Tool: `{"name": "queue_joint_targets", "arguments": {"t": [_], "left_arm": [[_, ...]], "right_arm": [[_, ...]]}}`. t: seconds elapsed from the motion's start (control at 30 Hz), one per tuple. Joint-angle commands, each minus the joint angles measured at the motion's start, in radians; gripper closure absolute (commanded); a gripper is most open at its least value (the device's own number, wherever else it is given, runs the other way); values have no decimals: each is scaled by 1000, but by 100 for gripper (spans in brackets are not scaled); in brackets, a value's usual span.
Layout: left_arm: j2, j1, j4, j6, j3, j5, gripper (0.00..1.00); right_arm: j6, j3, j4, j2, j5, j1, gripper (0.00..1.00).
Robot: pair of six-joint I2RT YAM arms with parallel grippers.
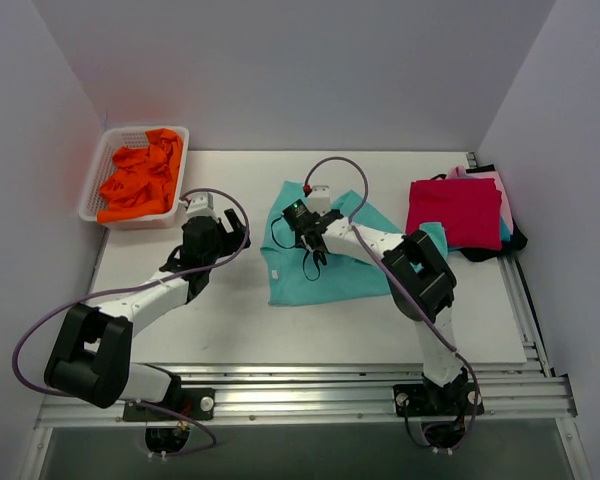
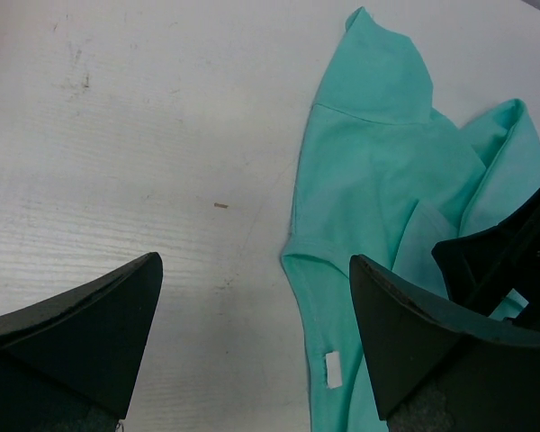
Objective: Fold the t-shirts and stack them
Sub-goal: Flatten out the tshirt
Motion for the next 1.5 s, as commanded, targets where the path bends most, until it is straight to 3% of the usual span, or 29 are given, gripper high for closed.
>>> {"name": "queue_joint_targets", "arguments": {"t": [0.0,0.77,0.9,1.03,1.23,1.47], "left_arm": [[-16,11,77,-7,-15,40,6],[9,33,94,-9,-26,57,6],[12,37,94,-9,-27,57,6],[19,40,97,-9,-23,55,6],[39,42,88,-9,14,57,6],[194,59,33,20,239,98,6]], "right_arm": [[-5,52,-34,14,55,-9,40],[-5,20,-26,76,64,-61,57],[-3,20,-26,85,62,-61,71],[6,17,-35,80,75,-63,100],[27,-27,-38,-7,121,-63,100],[14,-50,-78,-156,151,-63,100]]}}
